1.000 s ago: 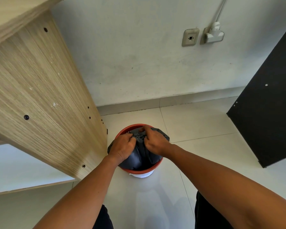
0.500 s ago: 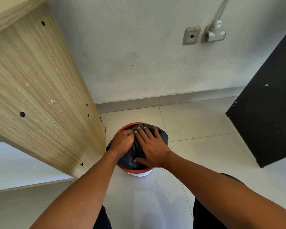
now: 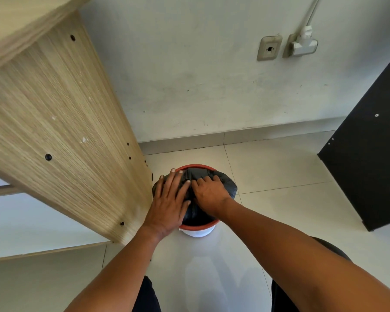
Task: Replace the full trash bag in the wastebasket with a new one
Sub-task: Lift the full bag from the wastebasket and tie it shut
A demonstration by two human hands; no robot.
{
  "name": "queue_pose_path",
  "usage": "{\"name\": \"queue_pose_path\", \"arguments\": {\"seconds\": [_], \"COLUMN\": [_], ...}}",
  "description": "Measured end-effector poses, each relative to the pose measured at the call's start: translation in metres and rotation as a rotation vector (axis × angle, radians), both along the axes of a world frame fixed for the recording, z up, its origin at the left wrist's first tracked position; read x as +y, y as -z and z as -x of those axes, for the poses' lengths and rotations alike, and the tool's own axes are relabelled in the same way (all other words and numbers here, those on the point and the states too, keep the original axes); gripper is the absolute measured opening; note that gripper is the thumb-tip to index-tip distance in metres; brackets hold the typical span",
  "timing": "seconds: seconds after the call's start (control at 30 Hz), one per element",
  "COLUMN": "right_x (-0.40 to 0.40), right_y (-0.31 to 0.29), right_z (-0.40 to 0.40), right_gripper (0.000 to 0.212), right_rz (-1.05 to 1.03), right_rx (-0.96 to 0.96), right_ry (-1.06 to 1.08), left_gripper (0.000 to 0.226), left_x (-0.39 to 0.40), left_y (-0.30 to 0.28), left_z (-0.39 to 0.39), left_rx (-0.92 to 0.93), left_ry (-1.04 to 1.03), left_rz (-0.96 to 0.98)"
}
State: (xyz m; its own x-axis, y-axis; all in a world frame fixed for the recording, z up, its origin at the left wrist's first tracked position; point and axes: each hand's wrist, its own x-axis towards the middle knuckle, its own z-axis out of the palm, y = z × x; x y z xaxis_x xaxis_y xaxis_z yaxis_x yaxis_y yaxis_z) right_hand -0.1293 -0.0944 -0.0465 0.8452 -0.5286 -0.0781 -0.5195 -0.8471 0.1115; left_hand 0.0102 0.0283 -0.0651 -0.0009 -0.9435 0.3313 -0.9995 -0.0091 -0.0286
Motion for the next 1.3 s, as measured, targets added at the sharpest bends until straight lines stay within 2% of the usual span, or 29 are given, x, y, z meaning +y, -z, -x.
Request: {"name": "queue_pose_path", "arguments": {"seconds": [0.17,0.33,0.4,0.5,0.63,0.97,1.1,1.3], "right_x": [-0.009,-0.012,-0.013,-0.016,-0.018,-0.034,-0.046,-0.064], "right_y": [0.001,0.001,0.000,-0.002,-0.005,-0.019,-0.043,-0.096], "right_z": [-0.002,-0.001,-0.001,-0.001,-0.003,0.004,0.003,0.001], "right_gripper": [0.039,0.069,0.072,0.064,0.052,0.059,0.047,0.049], "right_rz": [0.007,0.019,0.030,0.056,0.046,0.110,0.097,0.169], "right_rx": [0.020,0.056,0.054,0.034,-0.032,-0.189,-0.306,-0.389], "right_ry": [0.066,0.066,0.058,0.022,-0.011,-0.101,-0.136,-0.181], "left_gripper": [0.037,0.040,0.046,0.052,0.047,0.040,0.036,0.035], "left_x": [0.025,0.023,0.020,0.018,0.015,0.003,-0.001,-0.004], "left_y": [0.030,0.034,0.035,0.034,0.033,0.032,0.032,0.031], "left_z": [0.010,0.022,0.025,0.032,0.038,0.037,0.034,0.029], "left_rx": [-0.052,-0.108,-0.128,-0.104,-0.114,-0.089,-0.130,-0.140], "left_ry": [0.099,0.204,0.202,0.138,0.130,0.143,0.150,0.157], "left_rz": [0.092,-0.019,-0.073,-0.144,-0.164,-0.076,-0.061,-0.103]}}
